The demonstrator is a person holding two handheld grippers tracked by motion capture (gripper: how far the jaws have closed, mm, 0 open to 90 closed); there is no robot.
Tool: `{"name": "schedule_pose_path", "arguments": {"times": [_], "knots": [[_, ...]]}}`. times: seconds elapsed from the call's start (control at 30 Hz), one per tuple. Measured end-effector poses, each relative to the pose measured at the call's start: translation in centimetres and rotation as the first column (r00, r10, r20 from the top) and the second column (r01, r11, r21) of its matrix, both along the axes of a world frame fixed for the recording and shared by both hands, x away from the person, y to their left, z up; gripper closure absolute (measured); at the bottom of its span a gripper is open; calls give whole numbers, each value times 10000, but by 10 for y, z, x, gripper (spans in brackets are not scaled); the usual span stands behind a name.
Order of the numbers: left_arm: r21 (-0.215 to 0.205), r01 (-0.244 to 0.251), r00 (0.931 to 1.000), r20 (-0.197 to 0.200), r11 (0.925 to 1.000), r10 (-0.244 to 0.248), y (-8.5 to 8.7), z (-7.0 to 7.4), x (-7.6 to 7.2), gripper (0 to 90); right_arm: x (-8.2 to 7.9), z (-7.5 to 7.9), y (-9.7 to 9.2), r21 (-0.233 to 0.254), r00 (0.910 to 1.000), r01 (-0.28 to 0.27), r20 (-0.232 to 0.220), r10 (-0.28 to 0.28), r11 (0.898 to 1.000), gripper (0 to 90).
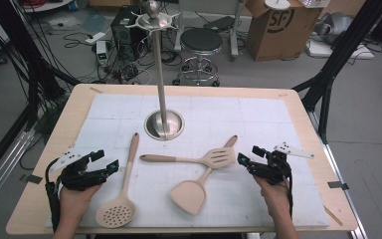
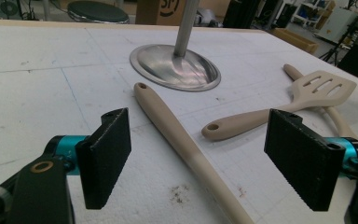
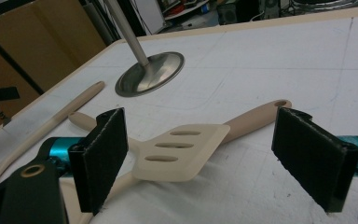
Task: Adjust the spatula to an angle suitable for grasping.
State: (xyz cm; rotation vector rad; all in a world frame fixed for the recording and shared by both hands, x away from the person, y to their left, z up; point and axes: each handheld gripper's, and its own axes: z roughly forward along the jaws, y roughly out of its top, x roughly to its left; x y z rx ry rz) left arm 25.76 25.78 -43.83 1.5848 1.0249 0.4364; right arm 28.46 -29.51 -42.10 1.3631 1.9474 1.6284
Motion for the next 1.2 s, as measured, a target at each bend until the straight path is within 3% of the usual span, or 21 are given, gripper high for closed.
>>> {"name": "schedule_pose_path", "arguments": {"times": [0.33, 0.57, 1.1, 1.17, 1.2], "knots": [[7, 48, 10000, 16, 10000, -48, 0, 0, 0, 233, -1, 2, -1, 289, 9999, -110, -1, 110, 9995, 181], [13, -6, 10000, 60, 10000, 6, 1, 1, -1, 233, -1, 4, 3, 391, 9989, -465, -21, 466, 9982, 258], [193, -91, 10000, 34, 9998, 91, 0, -1, -2, 233, 3, 6, 13, 602, 9949, -893, -414, 919, 9942, 557], [385, -165, 9999, -14, 9991, 165, 0, -2, -1, 235, 4, 6, 13, 644, 9940, -942, -504, 975, 9935, 581], [398, -152, 9999, -61, 9991, 155, 0, -3, -1, 235, 5, 6, 14, 927, 9905, -1066, -766, 1139, 9900, 623]]}}
